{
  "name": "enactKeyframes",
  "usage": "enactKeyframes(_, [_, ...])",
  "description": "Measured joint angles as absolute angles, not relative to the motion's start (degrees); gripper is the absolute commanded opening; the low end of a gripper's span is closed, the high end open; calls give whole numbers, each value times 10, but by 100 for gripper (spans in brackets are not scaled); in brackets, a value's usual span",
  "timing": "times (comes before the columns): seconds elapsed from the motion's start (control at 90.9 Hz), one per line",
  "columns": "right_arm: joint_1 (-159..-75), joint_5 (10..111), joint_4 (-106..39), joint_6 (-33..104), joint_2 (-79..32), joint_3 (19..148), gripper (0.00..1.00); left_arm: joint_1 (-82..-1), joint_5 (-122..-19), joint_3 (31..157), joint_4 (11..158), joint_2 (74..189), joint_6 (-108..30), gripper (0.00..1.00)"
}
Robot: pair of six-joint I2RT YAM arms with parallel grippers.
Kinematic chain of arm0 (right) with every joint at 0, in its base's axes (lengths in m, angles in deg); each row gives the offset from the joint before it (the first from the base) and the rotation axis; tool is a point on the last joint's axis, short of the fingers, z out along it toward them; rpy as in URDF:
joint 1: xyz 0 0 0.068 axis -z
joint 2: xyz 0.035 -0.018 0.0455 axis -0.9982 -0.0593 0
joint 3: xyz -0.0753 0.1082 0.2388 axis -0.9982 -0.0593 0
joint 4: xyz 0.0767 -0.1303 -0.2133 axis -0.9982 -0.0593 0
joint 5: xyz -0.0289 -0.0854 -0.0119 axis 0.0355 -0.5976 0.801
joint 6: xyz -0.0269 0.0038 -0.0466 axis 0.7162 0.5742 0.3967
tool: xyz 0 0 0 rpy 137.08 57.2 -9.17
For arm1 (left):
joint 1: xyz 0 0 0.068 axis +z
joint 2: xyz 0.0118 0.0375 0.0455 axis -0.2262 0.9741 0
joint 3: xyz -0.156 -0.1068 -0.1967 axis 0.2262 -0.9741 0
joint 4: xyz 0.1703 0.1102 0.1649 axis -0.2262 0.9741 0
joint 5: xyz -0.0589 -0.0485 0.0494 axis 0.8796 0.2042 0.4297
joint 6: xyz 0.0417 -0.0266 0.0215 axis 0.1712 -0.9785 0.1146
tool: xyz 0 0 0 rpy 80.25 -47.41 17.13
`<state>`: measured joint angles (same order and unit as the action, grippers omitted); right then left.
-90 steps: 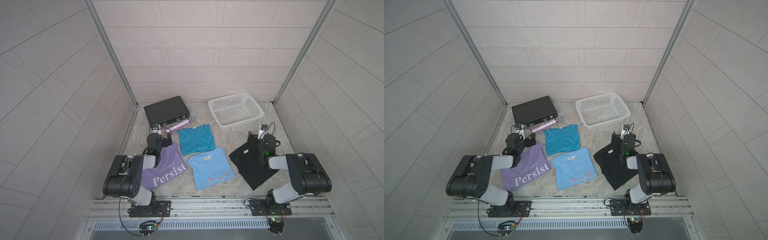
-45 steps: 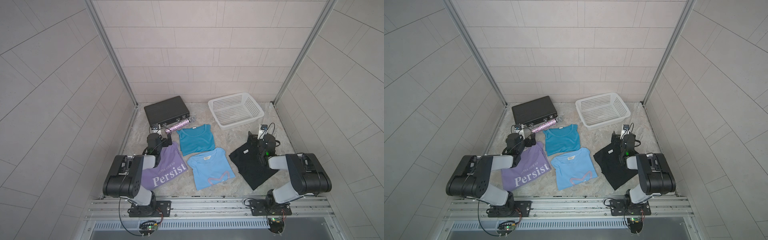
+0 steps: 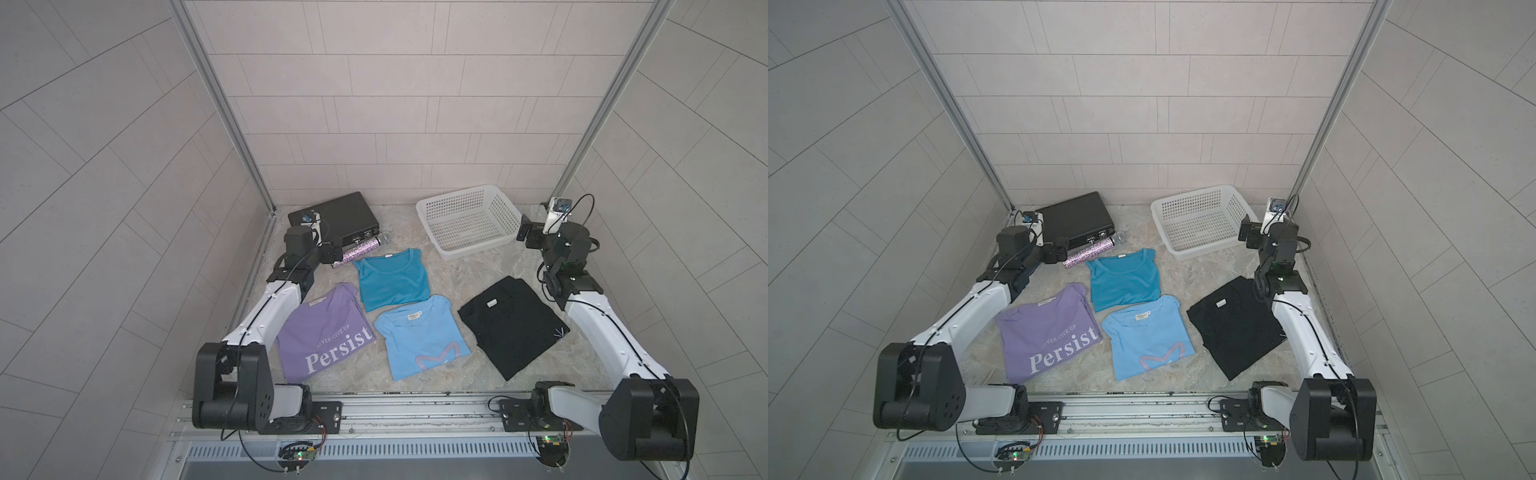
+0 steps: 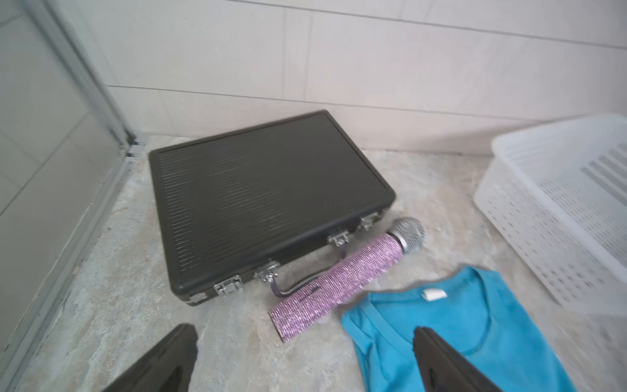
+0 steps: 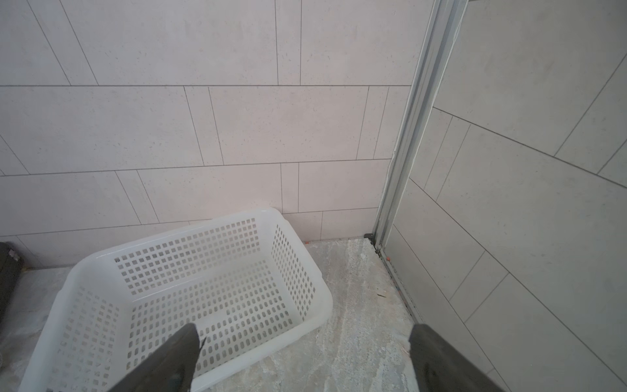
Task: Put the folded t-shirts into the basket
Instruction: Move the bin to the center of the board.
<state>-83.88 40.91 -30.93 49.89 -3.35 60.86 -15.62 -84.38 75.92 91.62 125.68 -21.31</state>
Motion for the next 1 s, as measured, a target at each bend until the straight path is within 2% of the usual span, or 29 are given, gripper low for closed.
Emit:
enactKeyframes(0.132, [-800,457,-411,531,-115,716,99,-177,-772,825,1024,1267,-187,100])
enactKeyframes(0.308, [-771,529,-514,561,-247,835,87,-232,-697,848,1096,1285,-177,99])
enactKeyframes(0.55, [-748,584,-605,576,-441,1013,77,-313,-674,887,1118,1334,-177,98])
enactKeyframes(0.77, [-724,632,-718,614,-609,1214,69,-324,-676,887,1130,1334,-176,98])
enactKeyframes(0.913, [-720,654,-775,630,-668,1282,56,-325,-682,887,1134,1334,-172,98])
enactKeyframes(1.001, [-720,659,-794,631,-686,1298,44,-325,-687,887,1134,1334,-170,98])
